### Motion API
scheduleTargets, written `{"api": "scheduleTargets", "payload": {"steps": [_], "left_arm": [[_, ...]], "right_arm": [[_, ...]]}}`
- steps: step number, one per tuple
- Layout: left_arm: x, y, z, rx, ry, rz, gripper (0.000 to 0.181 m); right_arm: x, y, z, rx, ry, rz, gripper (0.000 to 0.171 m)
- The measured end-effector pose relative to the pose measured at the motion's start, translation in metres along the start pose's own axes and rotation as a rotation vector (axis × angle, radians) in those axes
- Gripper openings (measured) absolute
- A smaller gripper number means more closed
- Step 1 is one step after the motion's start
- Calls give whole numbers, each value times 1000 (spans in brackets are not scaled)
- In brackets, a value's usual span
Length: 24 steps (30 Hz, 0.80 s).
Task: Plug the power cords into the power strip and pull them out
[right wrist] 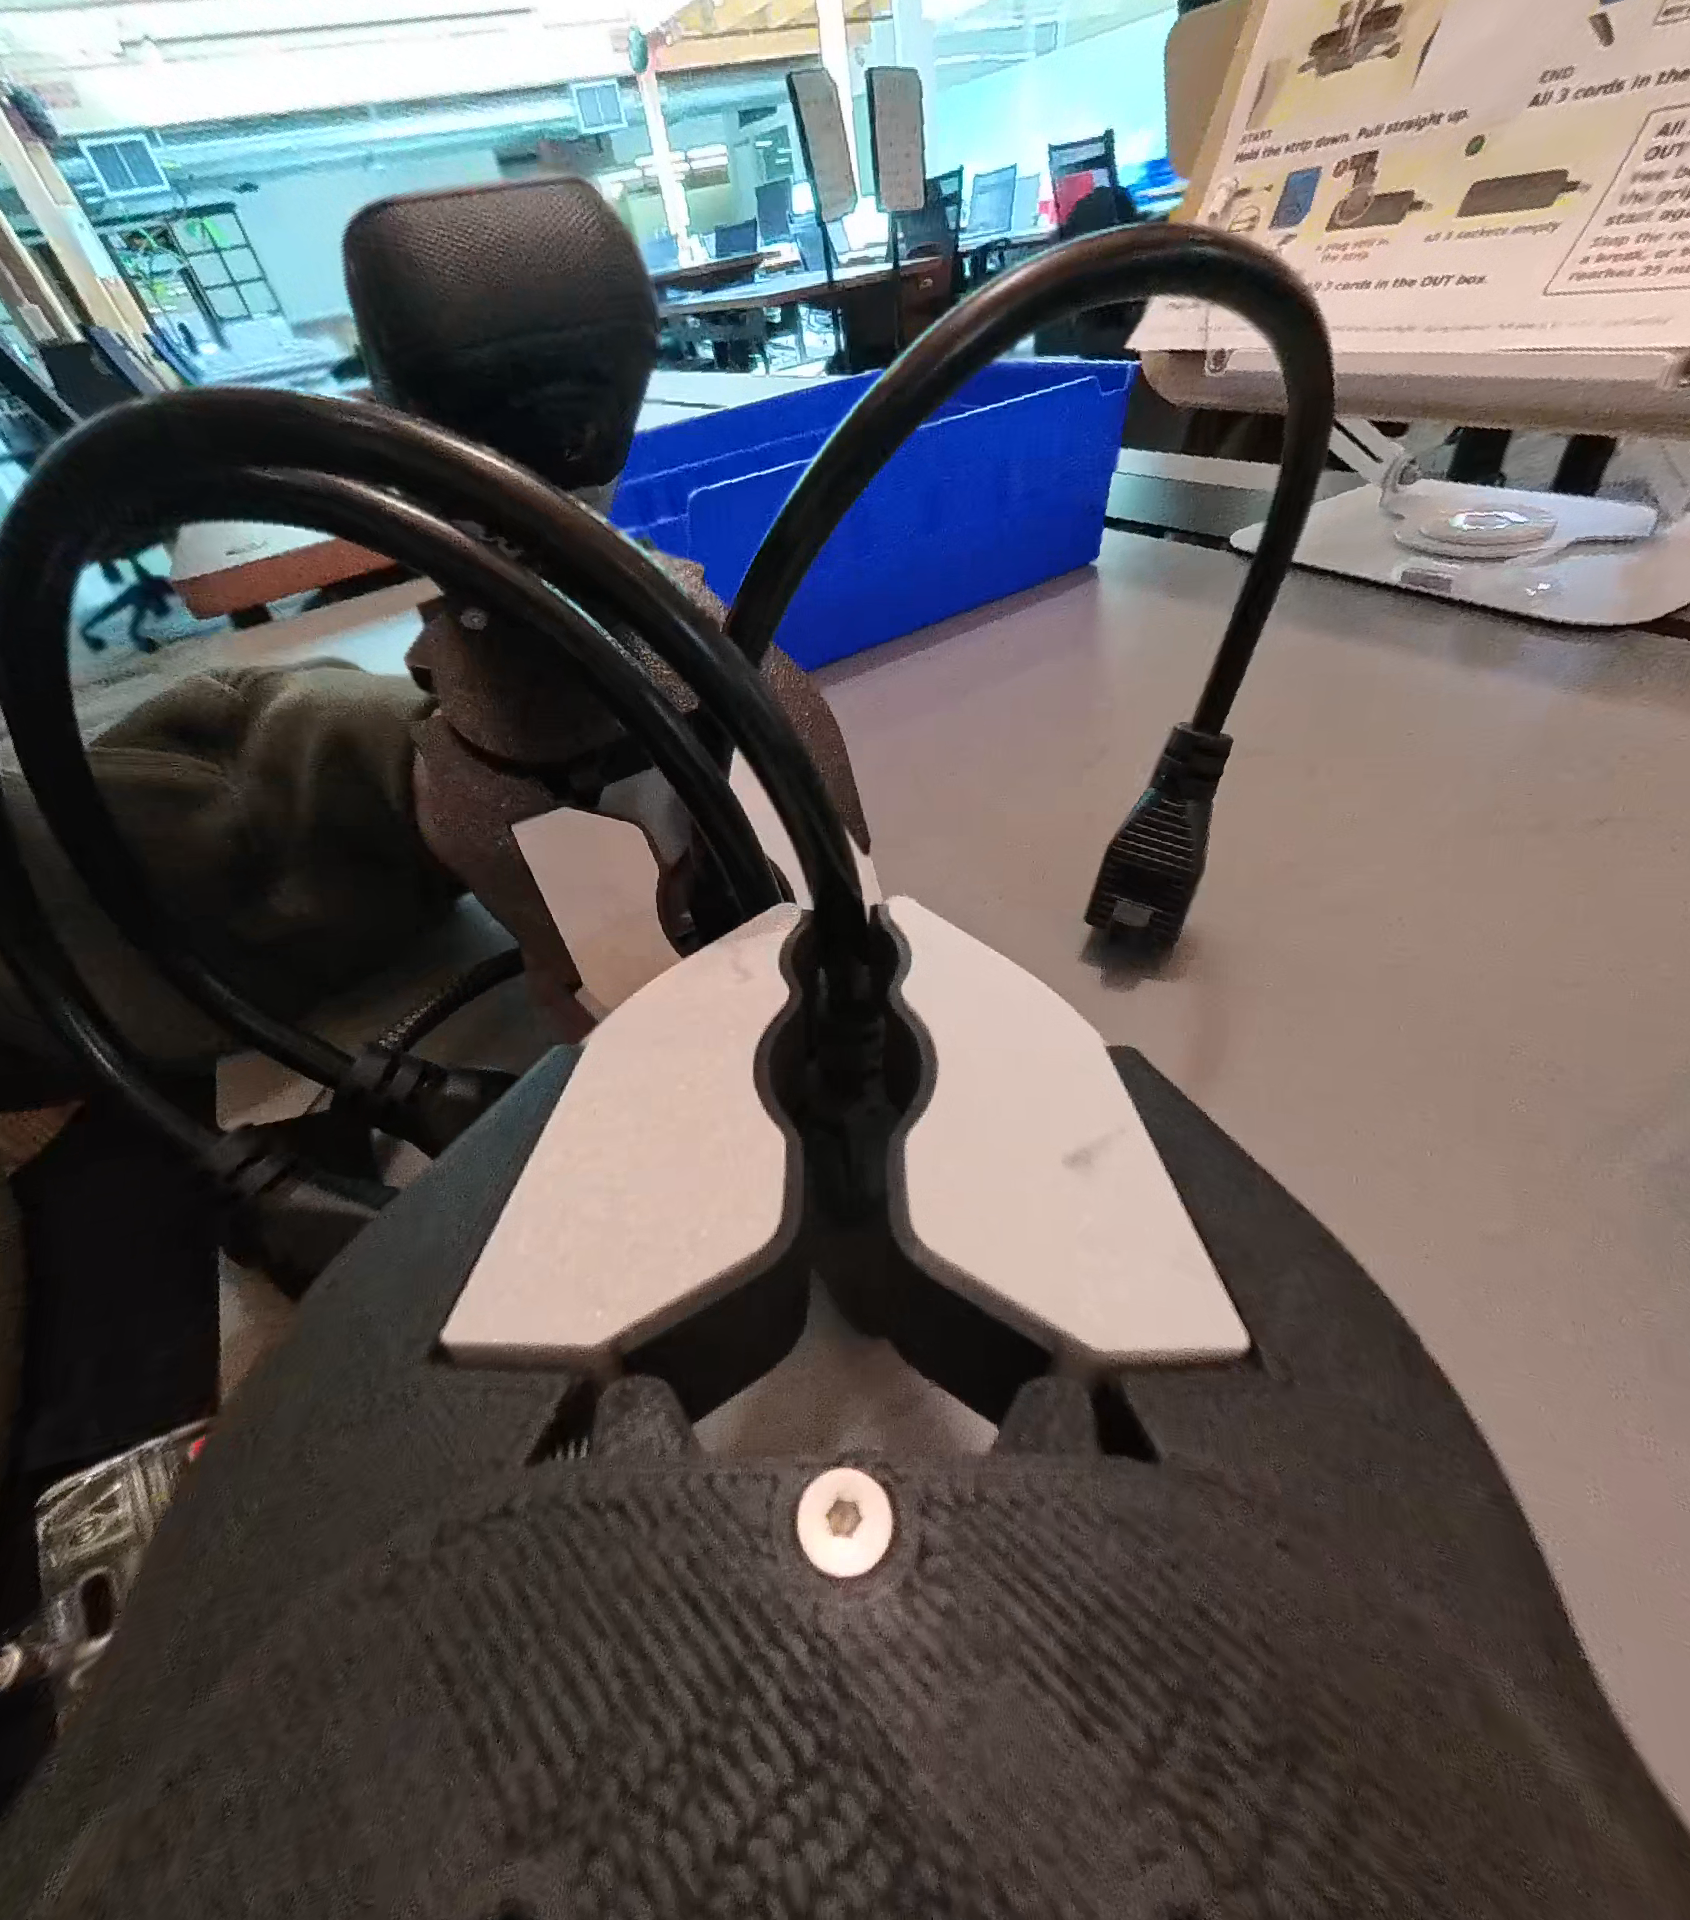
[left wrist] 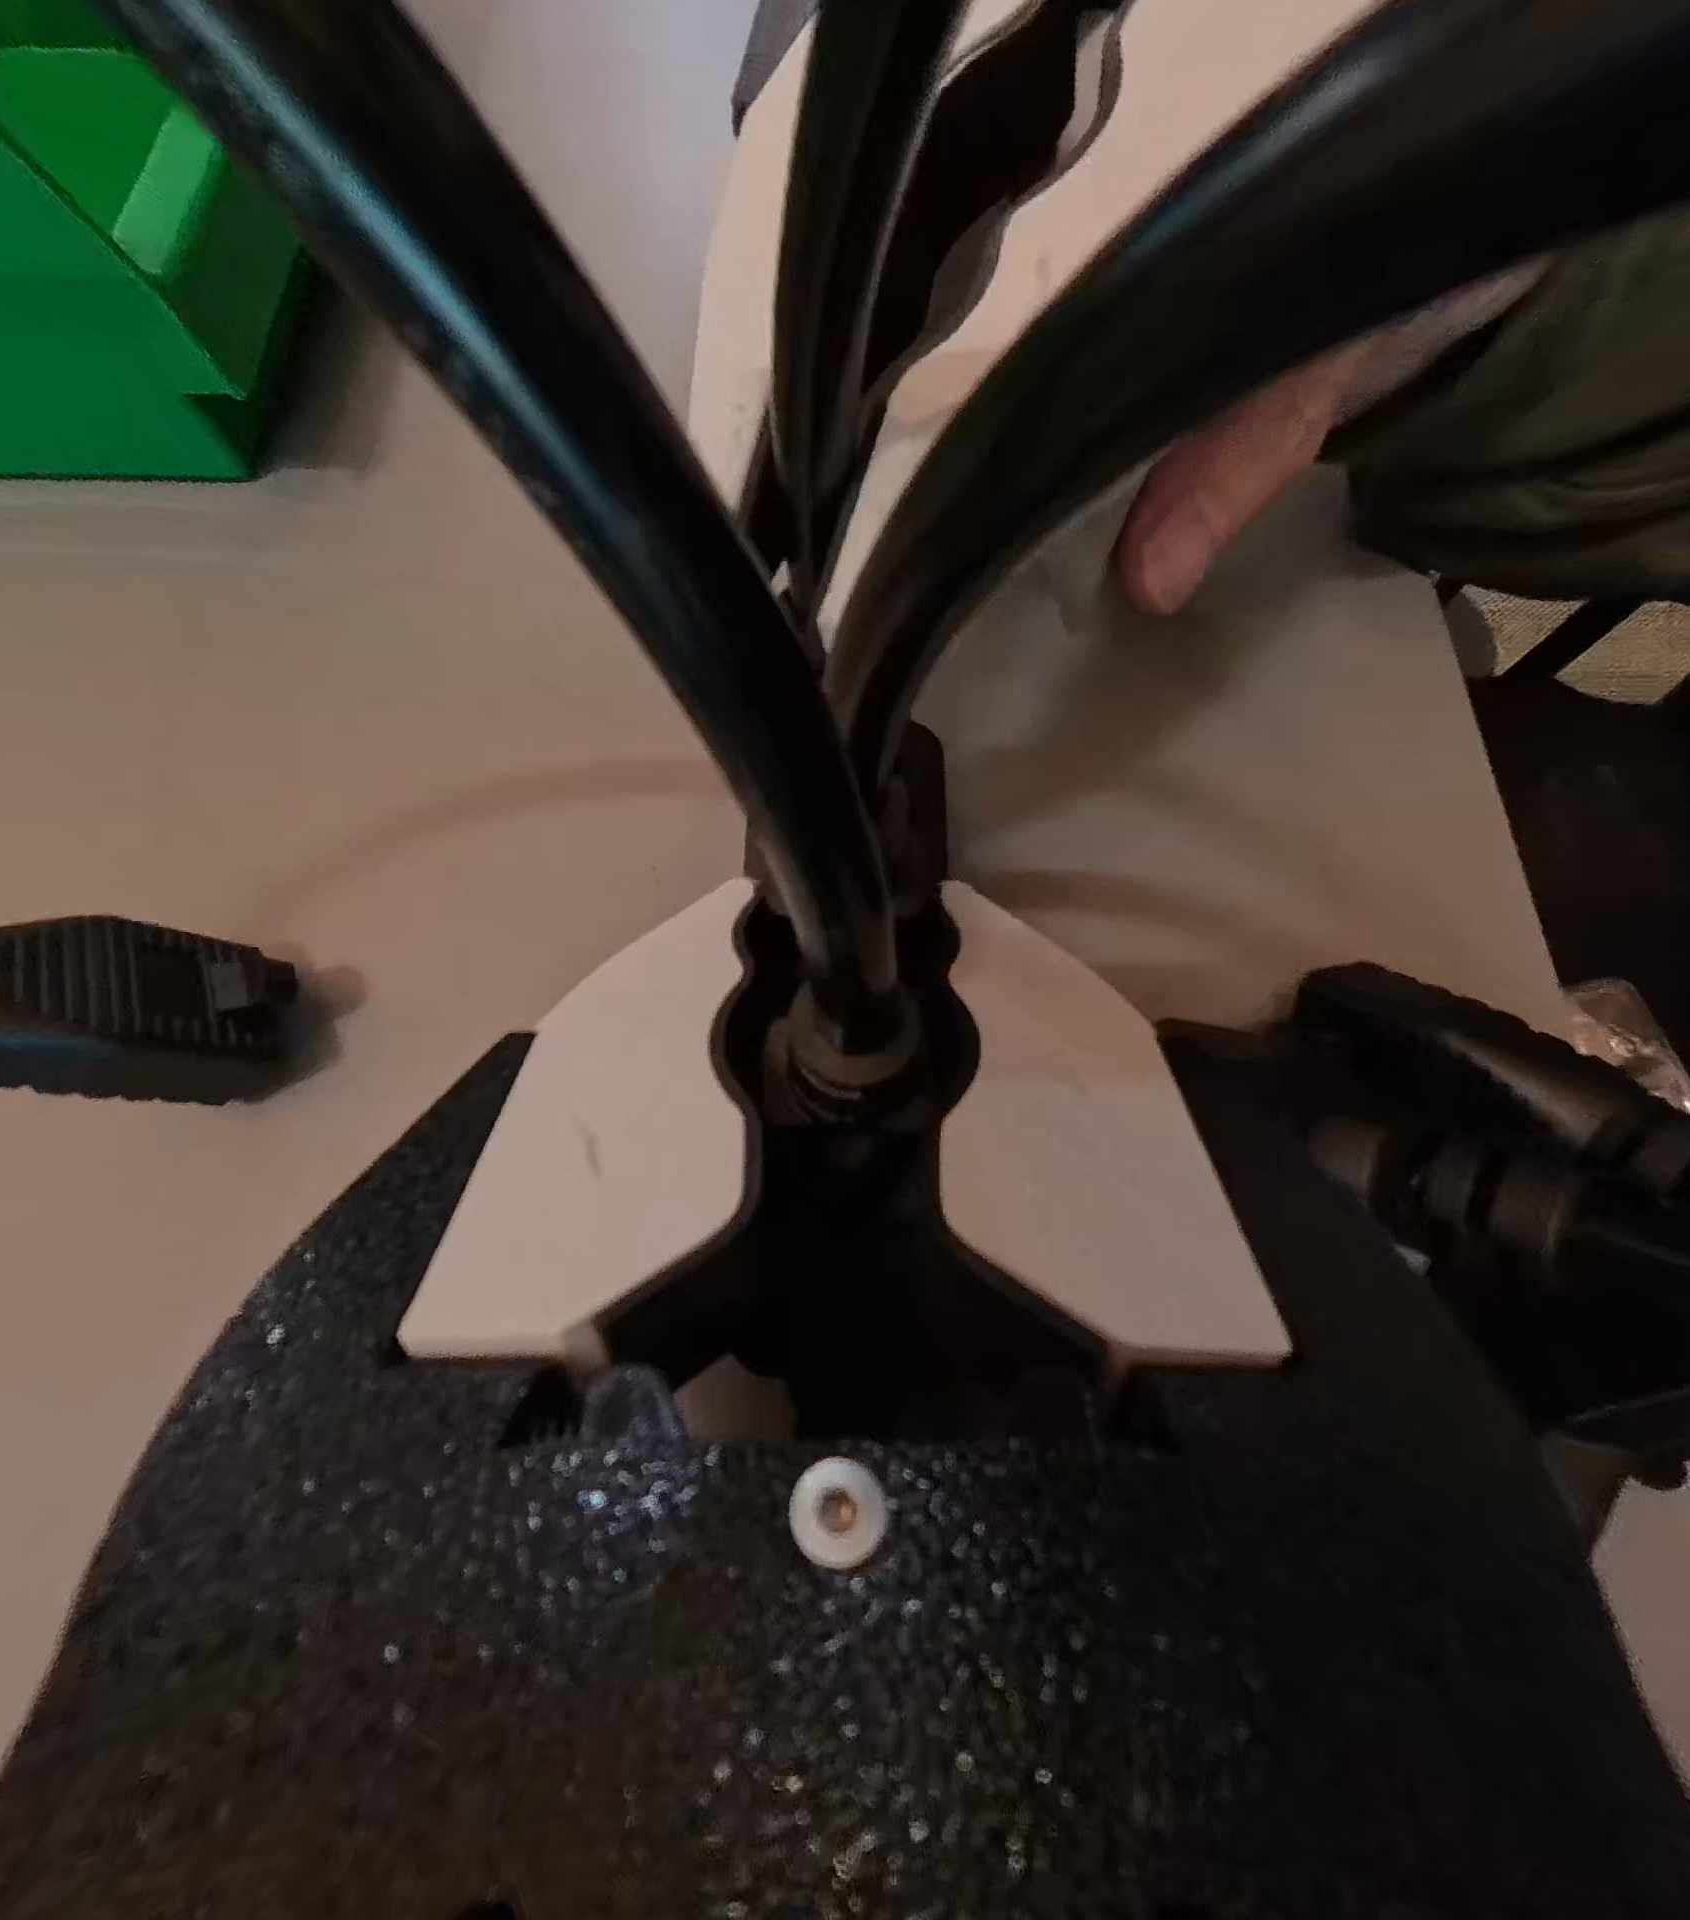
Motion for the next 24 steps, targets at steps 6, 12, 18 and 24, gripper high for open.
{"api": "scheduleTargets", "payload": {"steps": [6,12,18,24], "left_arm": [[0,7,-8,12,-8,35,27],[-1,12,-19,10,-7,18,27],[1,5,-13,13,-10,24,25],[3,1,-11,-74,-20,45,26]], "right_arm": [[-4,-5,1,-72,38,-50,9],[-5,-8,0,-60,67,-54,9],[-5,-8,-3,-48,55,-16,9],[-2,-8,-6,-54,21,-29,11]]}}
Point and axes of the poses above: each gripper's, where its closed fingertips meet, z out along the fingers, y out of its underside, x = y × z across the jaws, the point moved 8 cm from there along -z, back along the fingers, and after that the axes turned 10 degrees about -z, right-handed, at the moved point
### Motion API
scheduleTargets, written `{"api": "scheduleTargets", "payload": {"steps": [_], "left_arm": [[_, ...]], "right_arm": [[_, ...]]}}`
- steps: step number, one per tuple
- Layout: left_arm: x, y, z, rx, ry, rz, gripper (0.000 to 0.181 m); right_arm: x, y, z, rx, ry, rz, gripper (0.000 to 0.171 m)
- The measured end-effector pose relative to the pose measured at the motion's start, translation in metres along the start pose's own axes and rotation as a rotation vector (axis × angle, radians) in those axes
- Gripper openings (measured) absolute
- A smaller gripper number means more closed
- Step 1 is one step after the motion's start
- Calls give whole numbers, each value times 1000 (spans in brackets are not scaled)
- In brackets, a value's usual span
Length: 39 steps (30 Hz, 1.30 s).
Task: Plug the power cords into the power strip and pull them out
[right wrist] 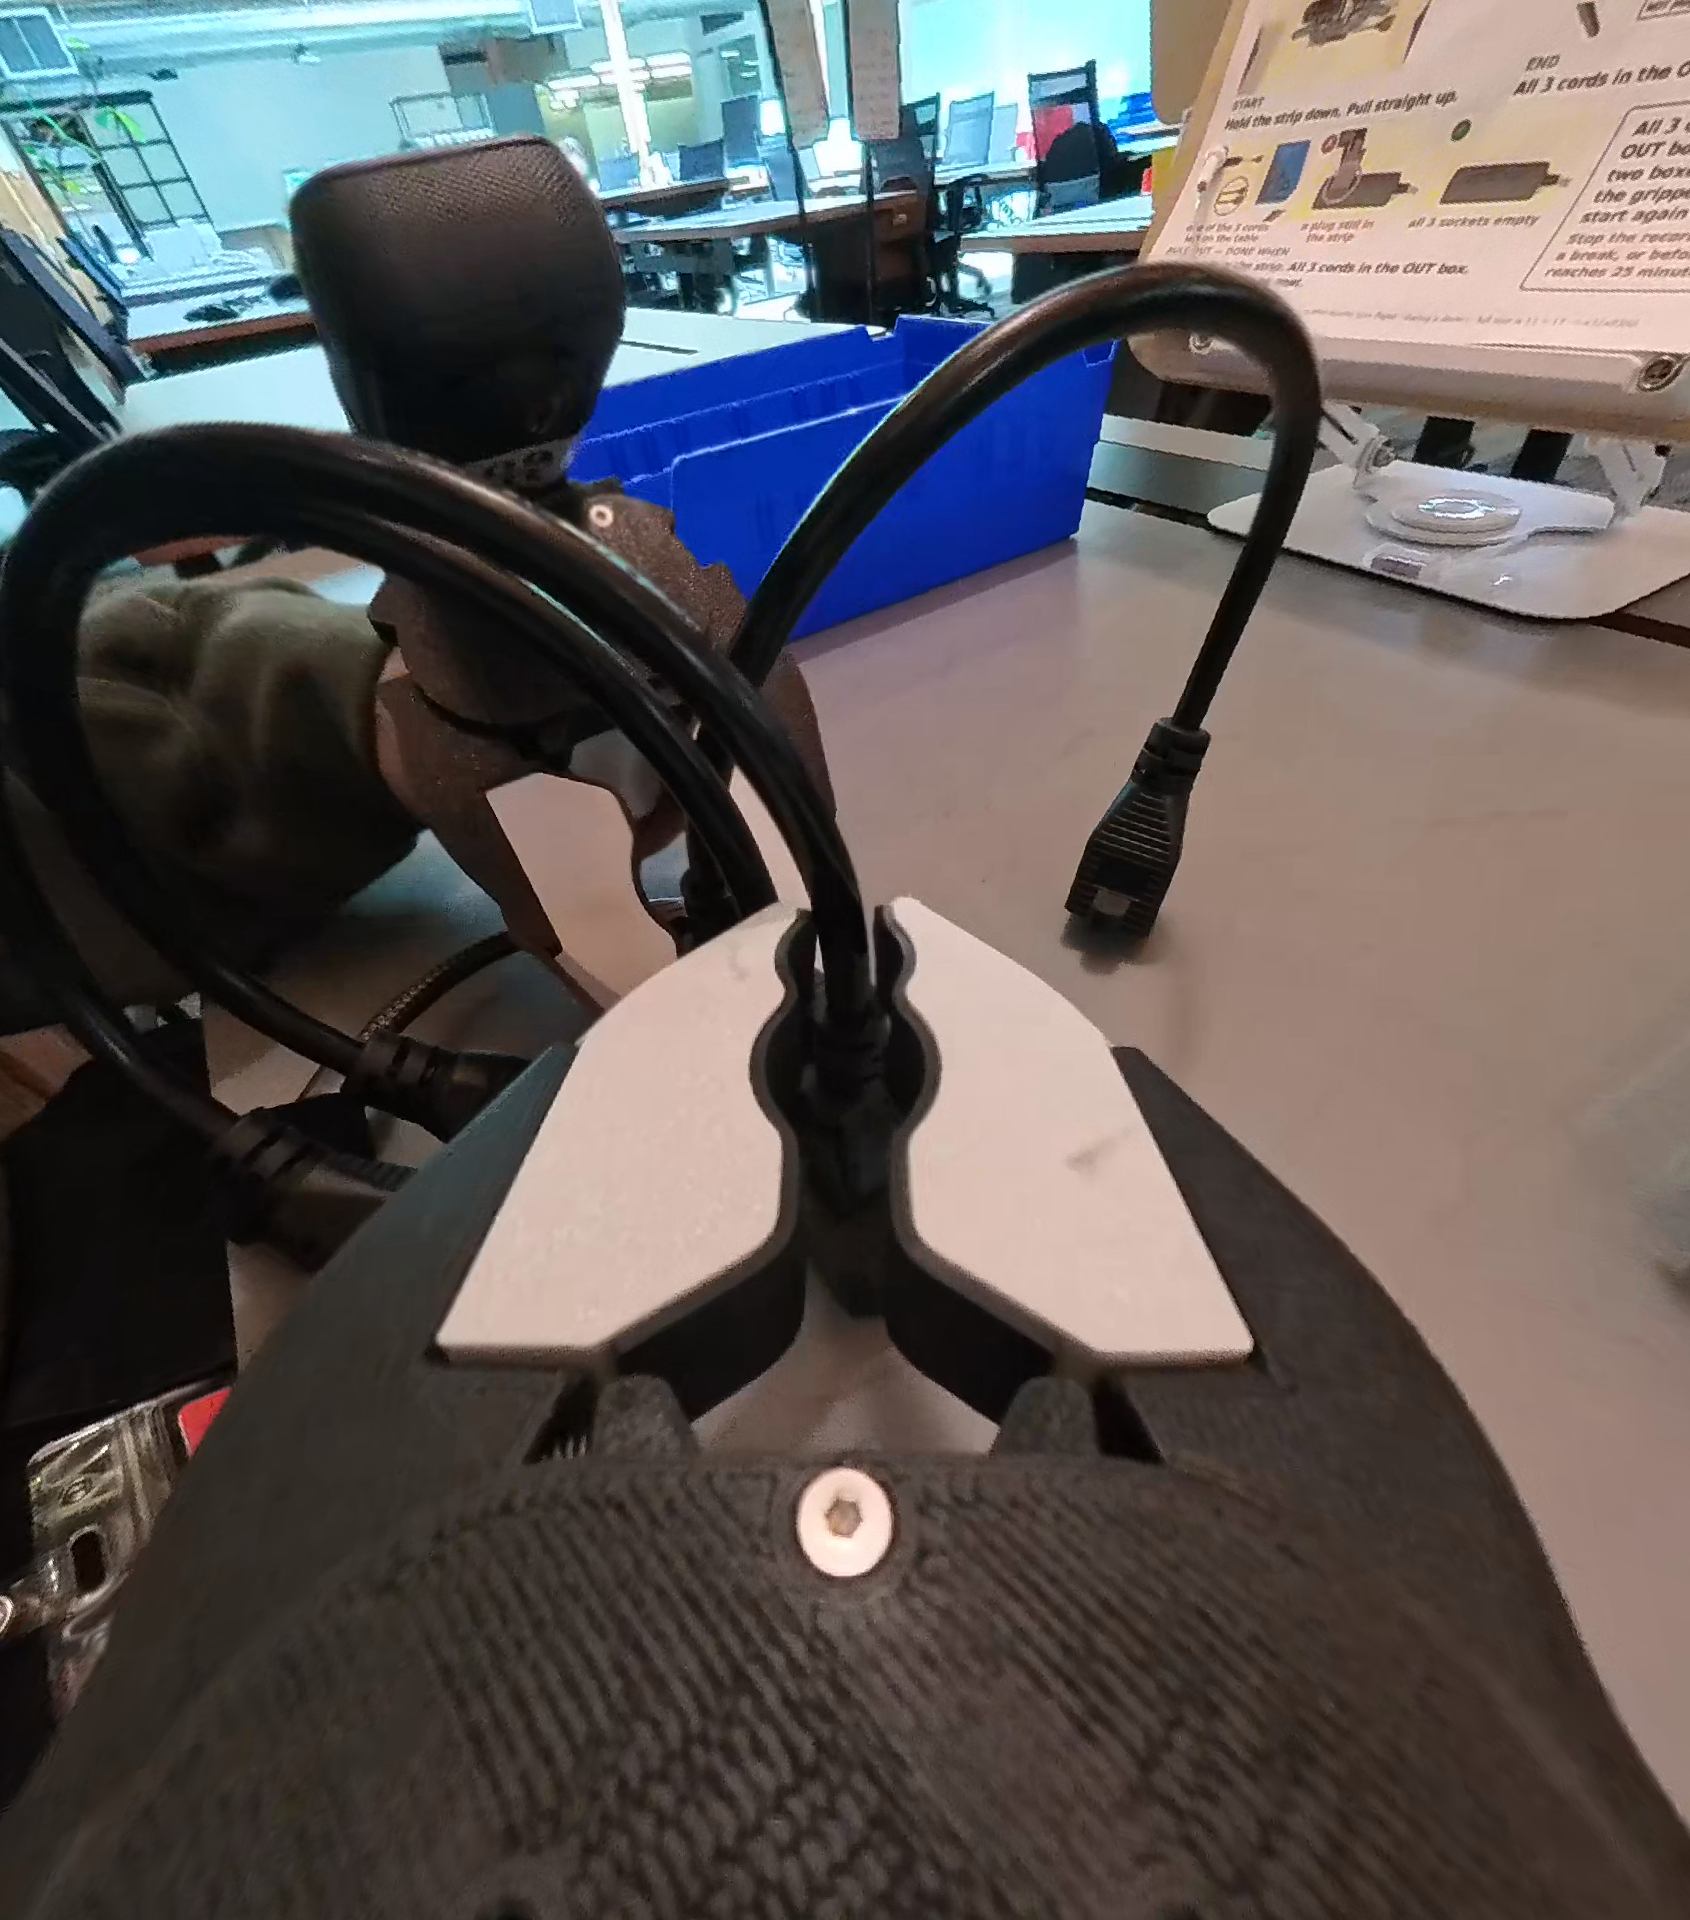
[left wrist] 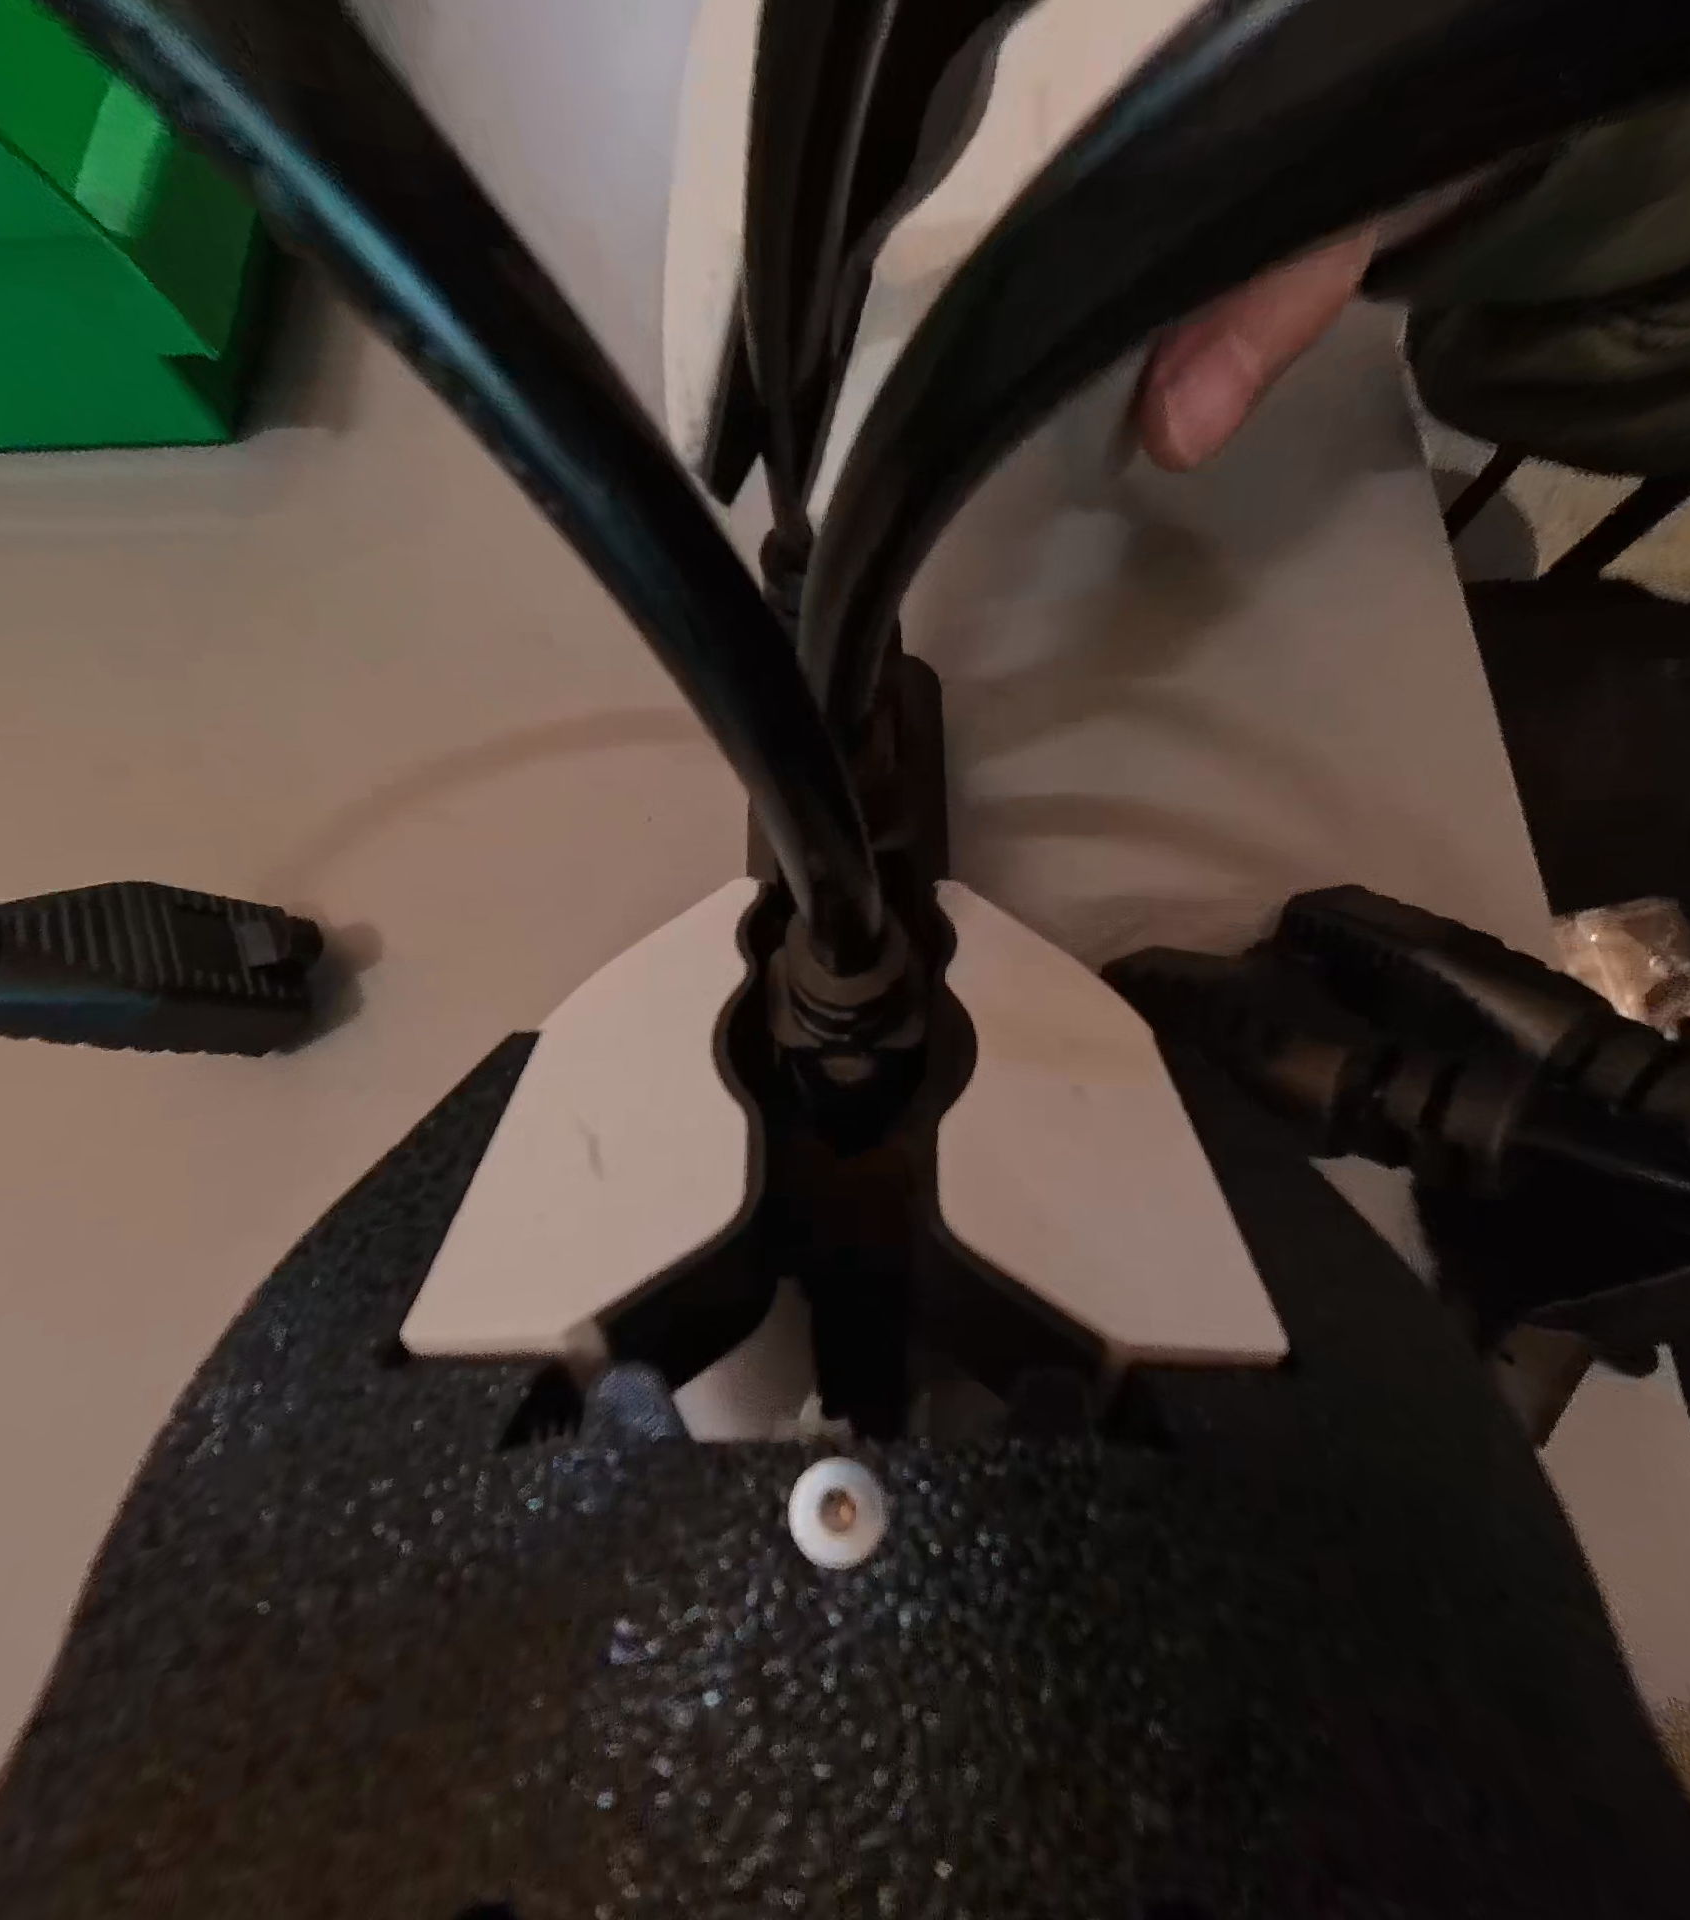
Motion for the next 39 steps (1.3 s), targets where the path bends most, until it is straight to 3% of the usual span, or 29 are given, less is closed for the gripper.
{"api": "scheduleTargets", "payload": {"steps": [7,19,33,39], "left_arm": [[-6,-7,0,-123,46,-4,26],[-7,-5,1,-82,45,-6,26],[-5,-2,2,-40,8,-57,26],[-5,3,3,45,5,-70,27]], "right_arm": [[9,0,-6,2,-120,-14,10],[8,3,-1,23,-96,-90,8],[7,7,-1,59,-85,-34,9],[6,9,-1,92,-67,-37,8]]}}
Point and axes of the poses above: each gripper's, where its closed fingertips meet, z out along the fingers, y out of its underside, x = y × z across the jaws, the point moved 8 cm from there along -z, back along the fingers, and after that the axes turned 10 degrees about -z, right-handed, at the moved point
